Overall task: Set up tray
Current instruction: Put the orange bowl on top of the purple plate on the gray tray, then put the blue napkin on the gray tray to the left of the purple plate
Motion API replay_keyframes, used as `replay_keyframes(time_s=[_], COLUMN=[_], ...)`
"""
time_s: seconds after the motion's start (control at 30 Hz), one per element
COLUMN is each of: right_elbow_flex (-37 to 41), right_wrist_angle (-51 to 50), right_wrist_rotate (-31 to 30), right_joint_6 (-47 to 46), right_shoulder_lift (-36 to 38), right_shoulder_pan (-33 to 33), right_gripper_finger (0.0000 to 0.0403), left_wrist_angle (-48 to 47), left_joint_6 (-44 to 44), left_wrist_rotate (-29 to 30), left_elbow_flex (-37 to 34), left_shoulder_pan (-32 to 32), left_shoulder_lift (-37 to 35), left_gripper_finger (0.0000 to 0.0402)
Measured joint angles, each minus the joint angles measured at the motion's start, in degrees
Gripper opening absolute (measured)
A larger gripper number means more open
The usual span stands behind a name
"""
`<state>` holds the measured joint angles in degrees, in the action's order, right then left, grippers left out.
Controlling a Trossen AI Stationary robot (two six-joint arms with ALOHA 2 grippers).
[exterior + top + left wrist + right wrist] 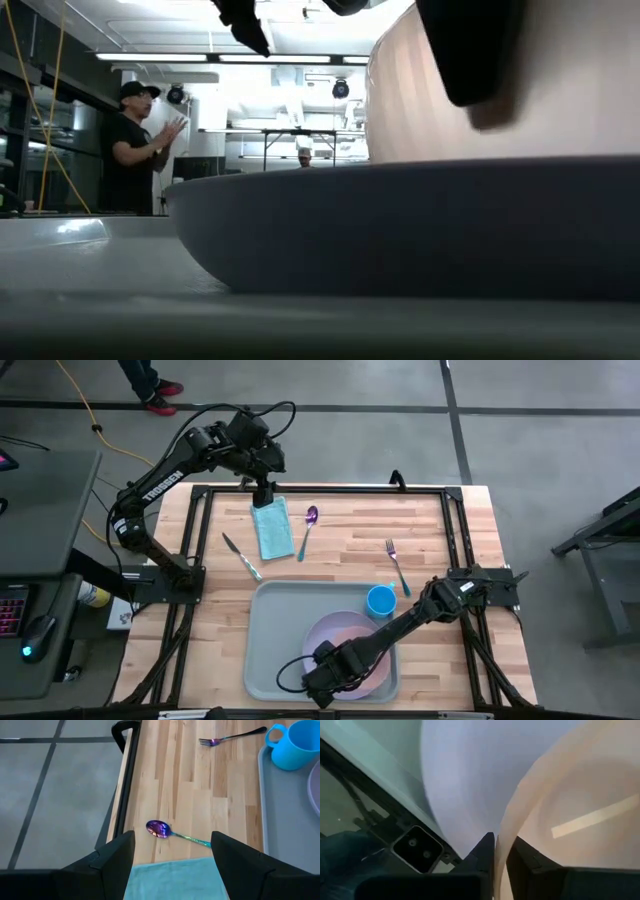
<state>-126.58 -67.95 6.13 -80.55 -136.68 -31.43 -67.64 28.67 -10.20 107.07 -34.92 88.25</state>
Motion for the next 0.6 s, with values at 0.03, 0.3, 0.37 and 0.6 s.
replay_keyframes(time_s=[0.03,0.3,0.37,0.6], right_elbow_flex=[0.0,4.4,4.7,4.7], right_wrist_angle=[-0.8,2.3,4.4,6.9], right_wrist_rotate=[0.2,5.7,6.3,5.3], right_joint_6=[0.0,-0.2,0.0,2.3], right_shoulder_lift=[0.0,-0.4,-0.4,0.2], right_shoulder_pan=[0.1,1.0,1.1,1.4], right_gripper_finger=[0.0029,0.0085,0.0097,0.0127], left_wrist_angle=[-0.1,-0.1,-0.3,-1.1], left_joint_6=[0.0,0.1,0.4,1.1], left_wrist_rotate=[0.0,0.0,0.1,0.2], left_elbow_flex=[0.0,0.0,0.0,0.0], left_shoulder_pan=[0.0,0.0,0.0,0.0], left_shoulder_lift=[0.0,0.0,0.0,0.0], left_gripper_finger=[0.0294,0.0294,0.0294,0.0294])
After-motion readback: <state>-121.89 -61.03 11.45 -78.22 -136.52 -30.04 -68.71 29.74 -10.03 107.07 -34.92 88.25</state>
